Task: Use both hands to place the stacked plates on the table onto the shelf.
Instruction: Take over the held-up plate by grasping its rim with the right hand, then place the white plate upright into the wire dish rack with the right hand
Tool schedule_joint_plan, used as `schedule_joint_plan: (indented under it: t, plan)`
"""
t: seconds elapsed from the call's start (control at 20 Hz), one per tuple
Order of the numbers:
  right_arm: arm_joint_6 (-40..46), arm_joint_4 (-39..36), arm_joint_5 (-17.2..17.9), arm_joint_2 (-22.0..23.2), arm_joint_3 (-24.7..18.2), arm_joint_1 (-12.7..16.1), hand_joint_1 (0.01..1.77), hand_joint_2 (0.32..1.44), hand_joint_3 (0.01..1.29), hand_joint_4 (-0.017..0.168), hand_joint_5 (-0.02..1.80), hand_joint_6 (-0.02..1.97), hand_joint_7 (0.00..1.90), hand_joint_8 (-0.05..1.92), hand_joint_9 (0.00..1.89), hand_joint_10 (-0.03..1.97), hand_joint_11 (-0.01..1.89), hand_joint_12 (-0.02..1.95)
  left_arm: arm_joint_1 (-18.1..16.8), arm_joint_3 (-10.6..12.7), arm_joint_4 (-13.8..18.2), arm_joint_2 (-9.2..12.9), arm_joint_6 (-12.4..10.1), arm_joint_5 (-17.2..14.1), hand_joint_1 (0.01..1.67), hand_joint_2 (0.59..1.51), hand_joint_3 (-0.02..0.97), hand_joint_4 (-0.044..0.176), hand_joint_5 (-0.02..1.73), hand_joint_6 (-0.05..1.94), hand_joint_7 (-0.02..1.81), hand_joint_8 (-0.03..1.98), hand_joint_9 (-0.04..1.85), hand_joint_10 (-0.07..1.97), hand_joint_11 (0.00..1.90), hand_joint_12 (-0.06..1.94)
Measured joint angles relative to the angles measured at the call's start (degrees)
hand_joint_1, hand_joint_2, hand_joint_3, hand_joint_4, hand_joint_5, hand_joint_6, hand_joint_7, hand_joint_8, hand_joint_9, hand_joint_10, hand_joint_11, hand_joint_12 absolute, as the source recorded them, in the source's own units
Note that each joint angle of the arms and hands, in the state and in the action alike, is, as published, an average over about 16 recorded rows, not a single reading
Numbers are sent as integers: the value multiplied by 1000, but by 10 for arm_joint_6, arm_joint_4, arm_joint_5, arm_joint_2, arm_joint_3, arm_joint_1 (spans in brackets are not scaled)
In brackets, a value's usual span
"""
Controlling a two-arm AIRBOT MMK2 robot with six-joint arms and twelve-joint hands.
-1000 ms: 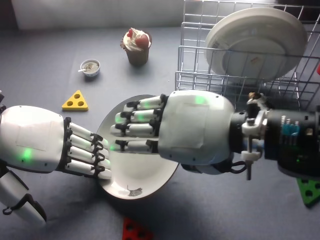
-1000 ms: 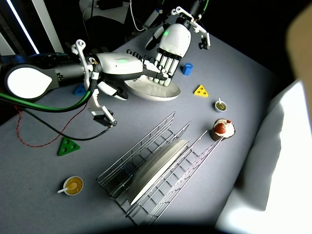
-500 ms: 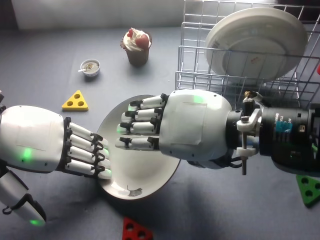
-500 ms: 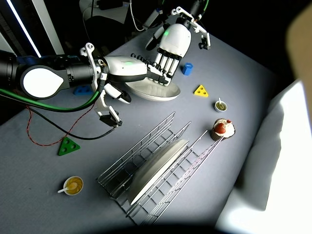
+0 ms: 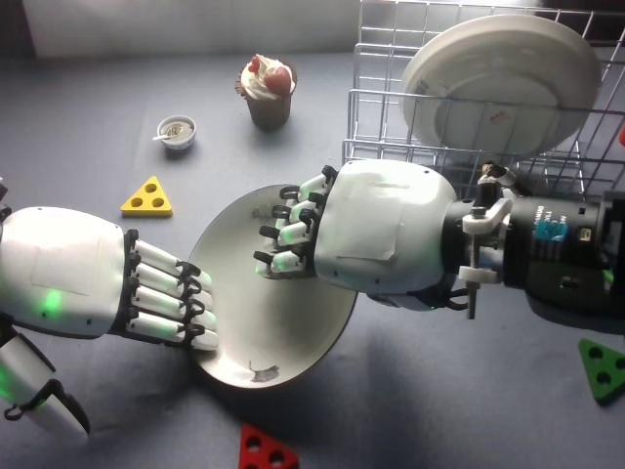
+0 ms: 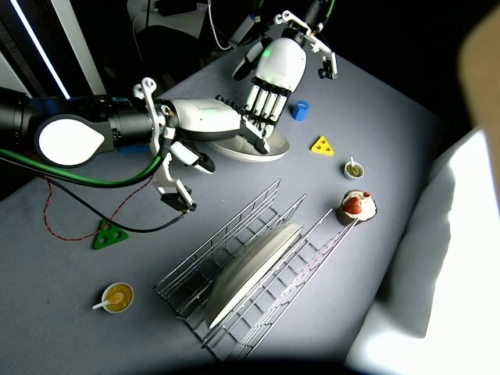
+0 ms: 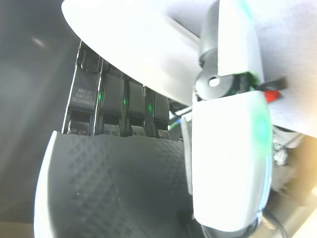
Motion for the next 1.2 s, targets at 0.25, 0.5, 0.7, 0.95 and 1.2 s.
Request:
schedule_joint_plan:
  t: [0.25,0.5,0.7,0.95,1.2]
  plan:
    - [0,18,12,-7,8,-3,1430,933,14,3,672,137,704,104,735,154,709,333,0,1,-1,0,0,1,35,1063,17,-10,140,-24,206,-9,227,-5,220,-5]
    - [1,32,26,-9,7,-7,1500,941,13,-1,790,327,845,279,858,376,788,607,-1,3,-6,0,-1,1,40,1063,17,-10,138,-23,206,-9,229,-5,216,0]
    - [1,49,33,-1,-3,-9,1537,941,13,-4,870,482,954,390,965,542,864,826,-5,6,-25,1,-1,-1,41,1064,17,-6,148,-16,215,-6,237,-2,216,4]
    - [1,72,30,24,-35,-11,1521,936,13,-8,892,640,1008,503,1033,698,921,1030,-16,15,-72,8,-1,-11,37,1066,17,-4,164,-1,222,-2,239,3,217,10]
    - [0,104,16,61,-84,-8,1493,937,13,-8,911,680,1070,419,1089,679,965,1099,-37,25,-128,21,-2,-30,34,1068,17,-1,182,13,230,2,239,8,219,13]
